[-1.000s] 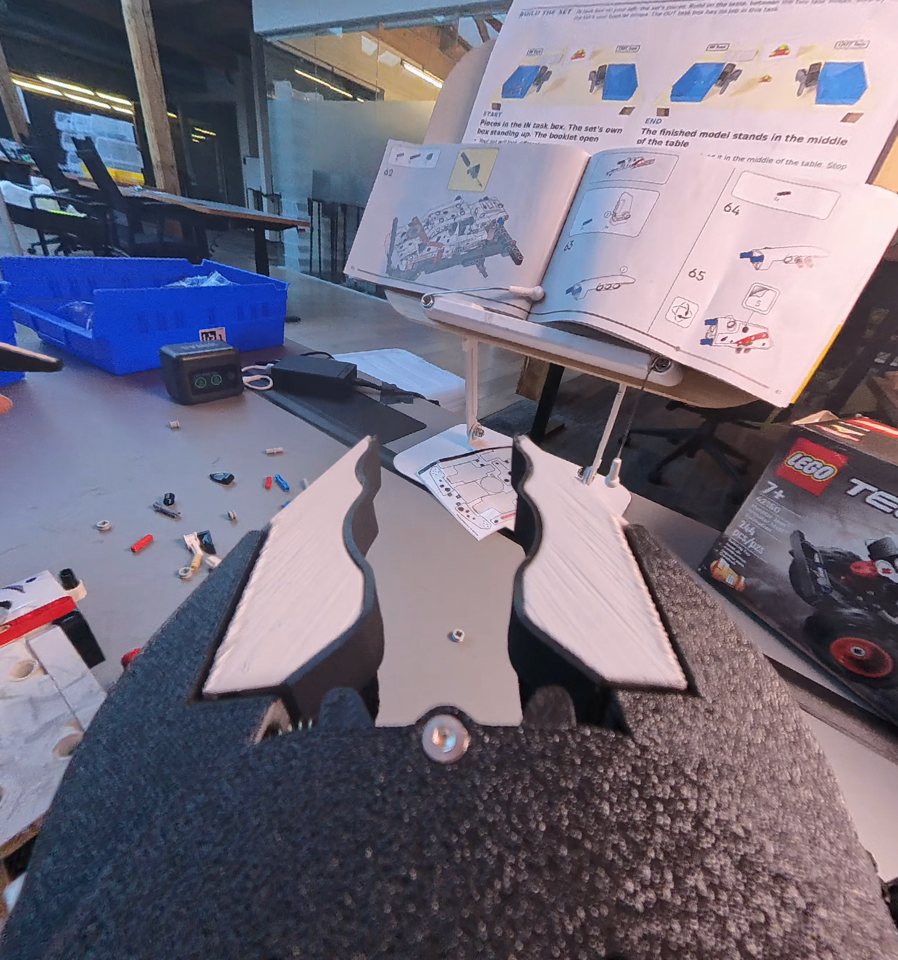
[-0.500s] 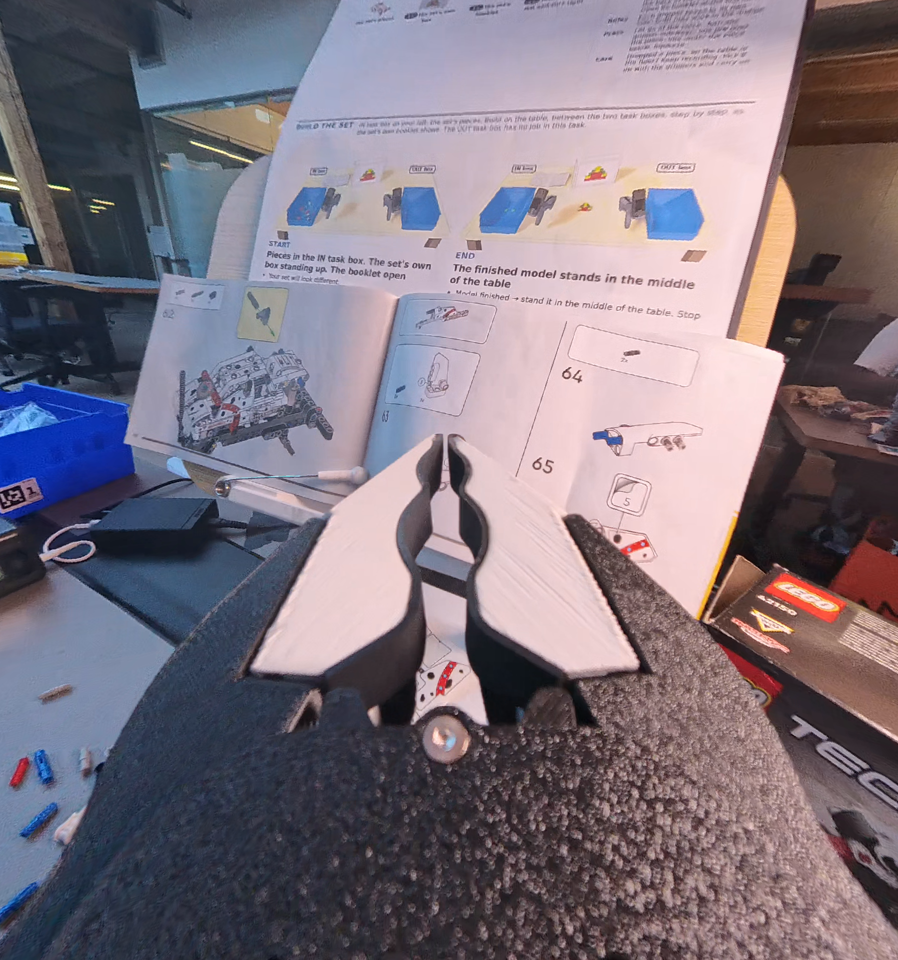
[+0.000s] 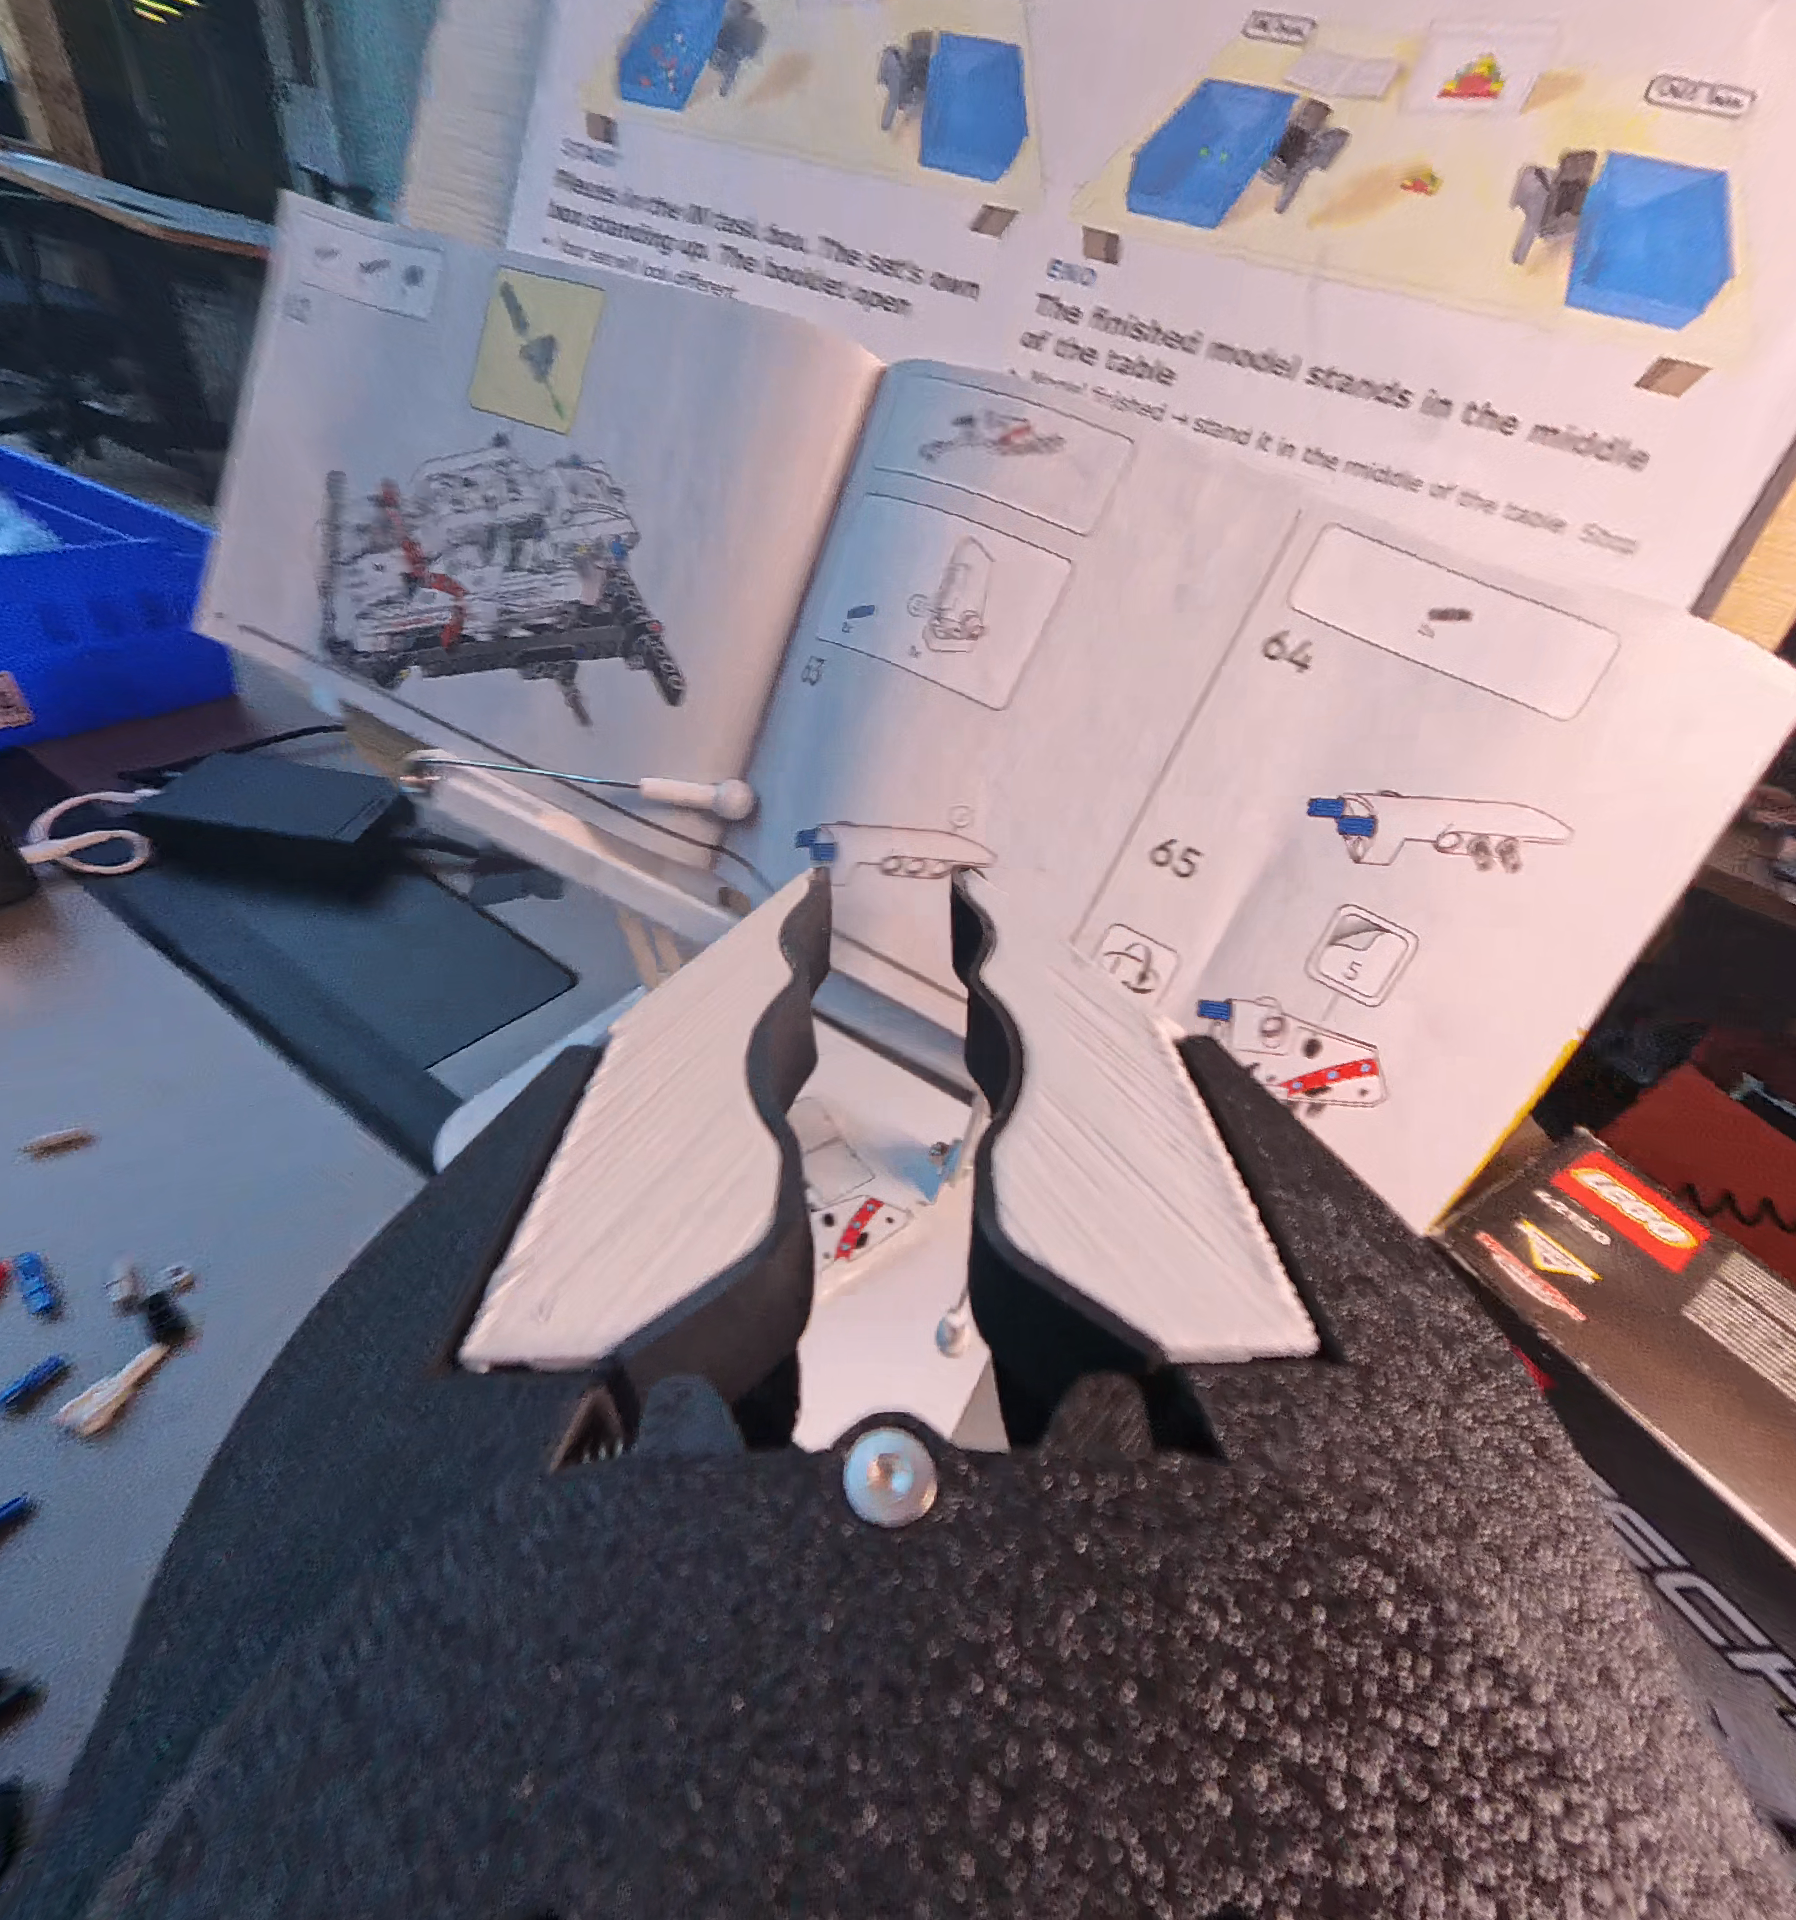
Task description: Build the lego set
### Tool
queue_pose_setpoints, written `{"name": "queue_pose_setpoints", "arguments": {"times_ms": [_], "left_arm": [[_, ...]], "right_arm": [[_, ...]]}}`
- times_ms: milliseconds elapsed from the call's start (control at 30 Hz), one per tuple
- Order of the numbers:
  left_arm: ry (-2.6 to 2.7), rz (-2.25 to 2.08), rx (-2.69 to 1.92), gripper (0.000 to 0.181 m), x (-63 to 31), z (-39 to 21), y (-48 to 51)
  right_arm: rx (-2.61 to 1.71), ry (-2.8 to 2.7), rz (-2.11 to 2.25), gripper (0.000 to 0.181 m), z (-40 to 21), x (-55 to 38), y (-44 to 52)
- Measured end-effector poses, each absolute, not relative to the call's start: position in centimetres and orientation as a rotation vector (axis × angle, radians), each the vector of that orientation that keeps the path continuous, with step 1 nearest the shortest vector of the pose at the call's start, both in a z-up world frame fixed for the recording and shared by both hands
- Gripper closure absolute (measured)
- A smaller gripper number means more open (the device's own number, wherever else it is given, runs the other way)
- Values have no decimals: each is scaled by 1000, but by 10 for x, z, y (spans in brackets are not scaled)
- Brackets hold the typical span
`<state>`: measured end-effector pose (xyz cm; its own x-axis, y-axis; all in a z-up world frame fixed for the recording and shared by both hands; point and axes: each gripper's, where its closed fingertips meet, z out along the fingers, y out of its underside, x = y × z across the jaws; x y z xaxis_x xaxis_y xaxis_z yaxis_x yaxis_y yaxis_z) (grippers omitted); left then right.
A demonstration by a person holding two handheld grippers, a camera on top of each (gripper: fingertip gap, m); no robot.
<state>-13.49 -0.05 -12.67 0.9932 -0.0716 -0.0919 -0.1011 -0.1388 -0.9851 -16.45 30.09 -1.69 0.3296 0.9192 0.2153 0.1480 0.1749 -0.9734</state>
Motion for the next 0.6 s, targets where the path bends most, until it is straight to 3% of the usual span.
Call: {"name": "queue_pose_setpoints", "arguments": {"times_ms": [133,233,267,367,433,533,600], "left_arm": [[128,25,-1715,133,-136,-127,-1],[109,11,-1707,134,-138,-127,0],[99,11,-1697,135,-140,-125,0],[87,21,-1676,136,-144,-120,-1],[83,22,-1685,136,-144,-122,-2],[86,40,-1697,136,-144,-125,-2],[85,59,-1697,137,-146,-124,-4]], "right_arm": [[-1155,-1483,1107,144,-22,-130,194],[-1131,-1942,1295,108,-49,-75,100],[-1125,-2106,1307,93,-63,-53,73],[-1070,-2437,981,82,-119,-14,38],[-1089,-2531,821,84,-150,-3,33],[-1082,-2551,708,116,-170,3,36],[-1094,-2554,625,119,-169,12,46]]}}
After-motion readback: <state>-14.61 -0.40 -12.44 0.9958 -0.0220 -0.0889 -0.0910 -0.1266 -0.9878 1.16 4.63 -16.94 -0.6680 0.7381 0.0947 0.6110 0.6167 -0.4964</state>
